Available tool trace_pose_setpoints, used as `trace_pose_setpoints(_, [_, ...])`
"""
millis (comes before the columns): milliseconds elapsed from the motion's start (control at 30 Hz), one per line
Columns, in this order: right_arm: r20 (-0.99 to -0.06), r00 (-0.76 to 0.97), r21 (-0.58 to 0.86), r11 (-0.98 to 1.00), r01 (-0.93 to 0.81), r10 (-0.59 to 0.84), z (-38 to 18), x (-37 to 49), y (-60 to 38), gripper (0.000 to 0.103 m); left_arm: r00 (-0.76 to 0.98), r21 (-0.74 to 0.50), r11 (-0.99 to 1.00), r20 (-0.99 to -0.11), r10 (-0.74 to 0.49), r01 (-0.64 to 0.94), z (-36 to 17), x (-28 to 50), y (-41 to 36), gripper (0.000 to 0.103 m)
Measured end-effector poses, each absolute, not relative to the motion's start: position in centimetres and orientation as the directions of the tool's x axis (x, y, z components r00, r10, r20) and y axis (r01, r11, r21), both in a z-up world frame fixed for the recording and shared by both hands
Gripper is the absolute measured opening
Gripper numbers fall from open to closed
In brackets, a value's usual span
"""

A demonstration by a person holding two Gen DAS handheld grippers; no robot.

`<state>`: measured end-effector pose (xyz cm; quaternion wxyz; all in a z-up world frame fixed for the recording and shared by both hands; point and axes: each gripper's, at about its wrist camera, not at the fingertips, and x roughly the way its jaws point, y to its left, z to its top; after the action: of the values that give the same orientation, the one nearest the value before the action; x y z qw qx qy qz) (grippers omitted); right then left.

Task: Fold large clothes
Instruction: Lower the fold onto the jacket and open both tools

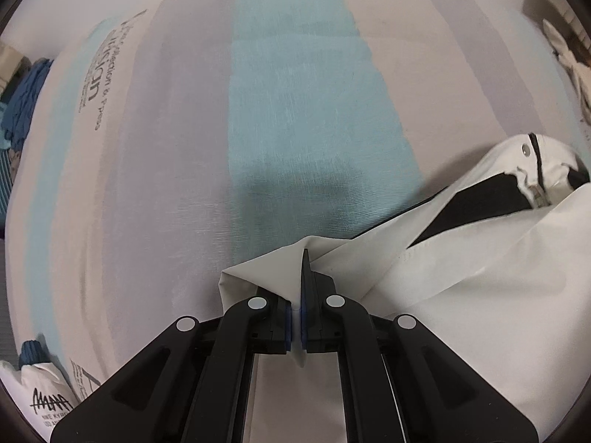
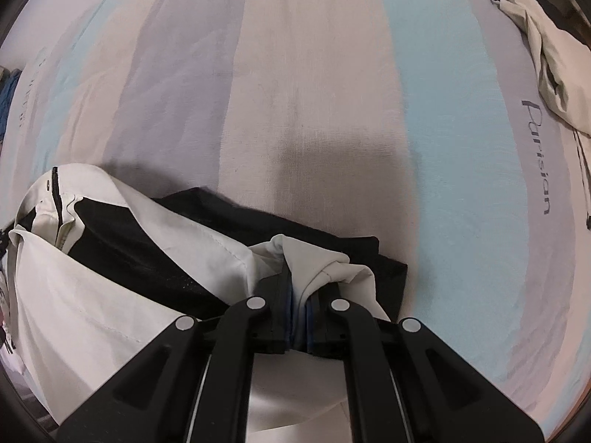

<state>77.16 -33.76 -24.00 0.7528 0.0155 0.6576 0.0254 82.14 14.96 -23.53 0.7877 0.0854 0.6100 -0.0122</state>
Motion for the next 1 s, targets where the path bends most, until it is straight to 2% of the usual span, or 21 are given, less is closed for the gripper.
trace_pose_setpoints(167, [-0.979, 0.189, 0.07, 0.997, -0.04, 0.076, -22.2, 76.3, -33.8, 0.006, 0.285, 0.203, 0.965, -0.947, 0.15, 0.165, -23.3, 81.4, 13.5, 0.006])
trace_pose_setpoints(333, [-0.962, 0.242, 0.112, 0.992, -0.059, 0.123, -20.2, 74.4, -35.1, 0.009, 0.323, 0.182, 0.971, -0.938, 0.125, 0.154, -21.8, 80.1, 13.6, 0.036])
trace_pose_setpoints(400, [-0.953, 0.258, 0.149, 0.988, -0.051, 0.157, -19.6, 74.3, -35.8, 0.015, 0.346, 0.177, 0.975, -0.93, 0.122, 0.132, -21.1, 79.6, 13.7, 0.062])
trace_pose_setpoints(433, [-0.947, 0.268, 0.169, 0.985, -0.045, 0.175, -19.2, 74.1, -36.0, 0.017, 0.358, 0.176, 0.976, -0.926, 0.121, 0.127, -20.8, 79.5, 13.7, 0.068])
trace_pose_setpoints(500, [-0.933, 0.286, 0.217, 0.976, -0.033, 0.217, -18.3, 73.9, -36.5, 0.033, 0.368, 0.165, 0.979, -0.923, 0.11, 0.123, -20.2, 79.3, 13.6, 0.068])
trace_pose_setpoints(567, [-0.914, 0.312, 0.265, 0.964, -0.018, 0.258, -17.3, 73.7, -36.9, 0.04, 0.377, 0.171, 0.978, -0.919, 0.113, 0.123, -19.6, 79.0, 13.5, 0.069])
trace_pose_setpoints(633, [-0.901, 0.324, 0.297, 0.955, -0.021, 0.288, -16.3, 73.7, -36.8, 0.054, 0.392, 0.175, 0.977, -0.913, 0.114, 0.124, -18.7, 78.6, 13.2, 0.072])
trace_pose_setpoints(733, [-0.877, 0.342, 0.355, 0.935, -0.014, 0.338, -15.1, 73.1, -37.1, 0.067, 0.414, 0.187, 0.974, -0.902, 0.121, 0.125, -17.6, 78.2, 12.8, 0.077])
trace_pose_setpoints(767, [-0.865, 0.354, 0.378, 0.926, -0.008, 0.356, -14.6, 72.9, -37.4, 0.073, 0.419, 0.19, 0.974, -0.9, 0.121, 0.125, -17.2, 78.1, 12.7, 0.078])
trace_pose_setpoints(800, [-0.854, 0.368, 0.396, 0.918, -0.001, 0.368, -14.0, 72.7, -37.8, 0.086, 0.423, 0.189, 0.974, -0.898, 0.12, 0.126, -16.8, 77.9, 12.6, 0.078])
trace_pose_setpoints(900, [-0.8, 0.395, 0.513, 0.856, 0.059, 0.452, -12.9, 72.4, -39.4, 0.089, 0.438, 0.191, 0.974, -0.891, 0.121, 0.119, -15.7, 77.5, 12.4, 0.08])
trace_pose_setpoints(1000, [-0.813, 0.419, 0.467, 0.883, 0.054, 0.404, -11.6, 71.8, -40.0, 0.089, 0.446, 0.189, 0.975, -0.887, 0.119, 0.117, -14.9, 77.1, 12.3, 0.08])
